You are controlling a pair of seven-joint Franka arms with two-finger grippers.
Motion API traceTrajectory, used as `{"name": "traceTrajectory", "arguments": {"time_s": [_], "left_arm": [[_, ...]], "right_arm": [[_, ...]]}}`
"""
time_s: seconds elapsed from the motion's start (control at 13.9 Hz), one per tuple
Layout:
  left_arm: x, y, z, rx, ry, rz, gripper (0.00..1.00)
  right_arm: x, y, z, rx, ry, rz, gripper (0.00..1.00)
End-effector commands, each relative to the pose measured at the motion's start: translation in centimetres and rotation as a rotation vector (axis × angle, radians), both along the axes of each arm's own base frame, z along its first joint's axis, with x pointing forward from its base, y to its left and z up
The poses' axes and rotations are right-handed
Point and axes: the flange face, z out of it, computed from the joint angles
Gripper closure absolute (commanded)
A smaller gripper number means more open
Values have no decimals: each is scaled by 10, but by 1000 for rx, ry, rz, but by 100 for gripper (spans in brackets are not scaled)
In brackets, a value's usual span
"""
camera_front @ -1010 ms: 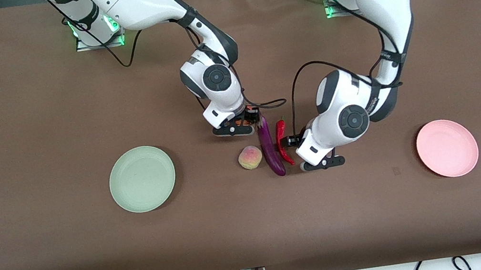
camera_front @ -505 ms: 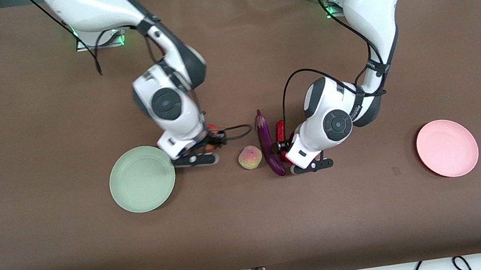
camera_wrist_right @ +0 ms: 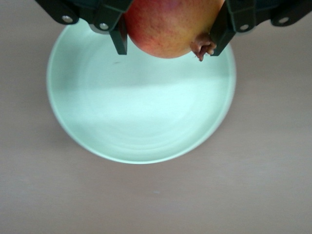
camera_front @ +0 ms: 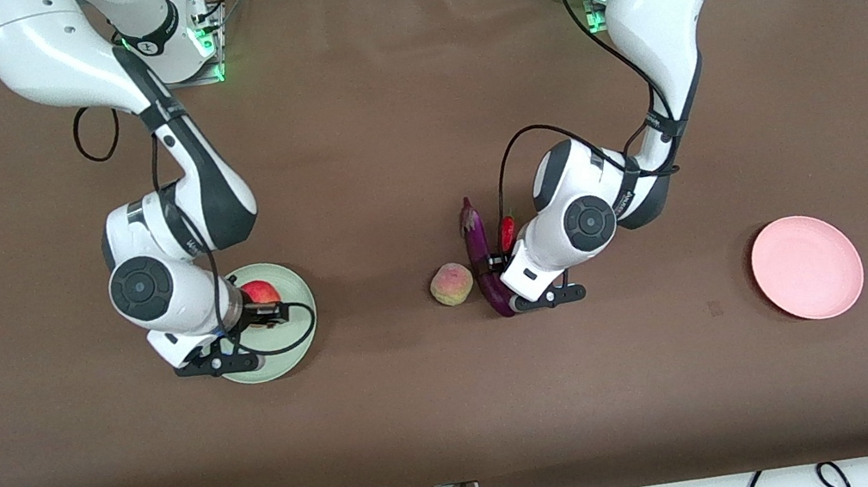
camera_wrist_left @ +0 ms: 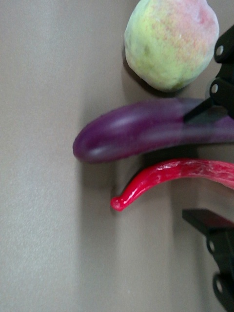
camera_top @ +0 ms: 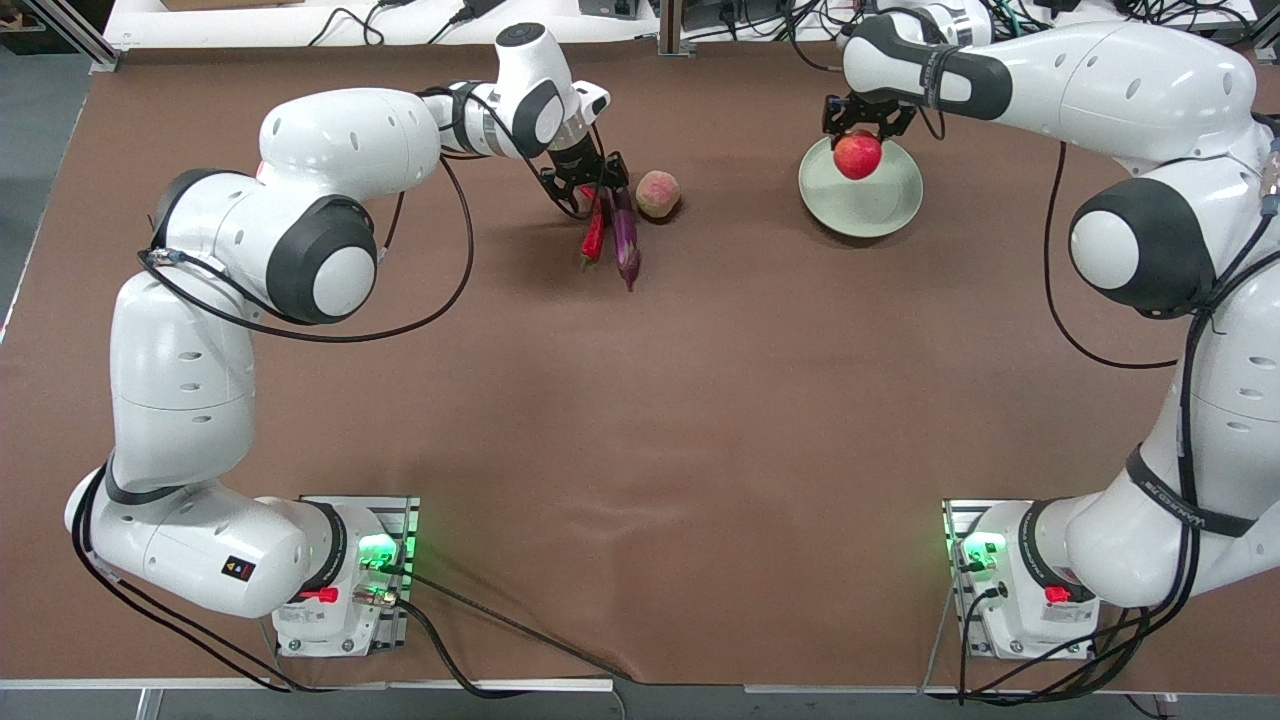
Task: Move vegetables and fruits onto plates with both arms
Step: 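Lift the pomegranate toward the green plate while the left gripper grasps the chili, then release the pomegranate on the green plate while the left gripper carries the chili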
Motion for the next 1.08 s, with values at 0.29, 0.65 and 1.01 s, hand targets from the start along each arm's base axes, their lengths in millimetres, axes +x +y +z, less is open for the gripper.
{"name": "traceTrajectory", "arguments": {"time_s": [0.29,0.65,1.01], "left_arm": [[9,10,-2,-6,7,31,14],[18,28,4,-6,7,45,14],[12,28,-2,6,29,24,15]], "right_arm": [[8,-54,-40,-70,45,26,78],[4,-54,-59,-73,70,14,78],[4,-54,-72,-73,74,17,72]]}}
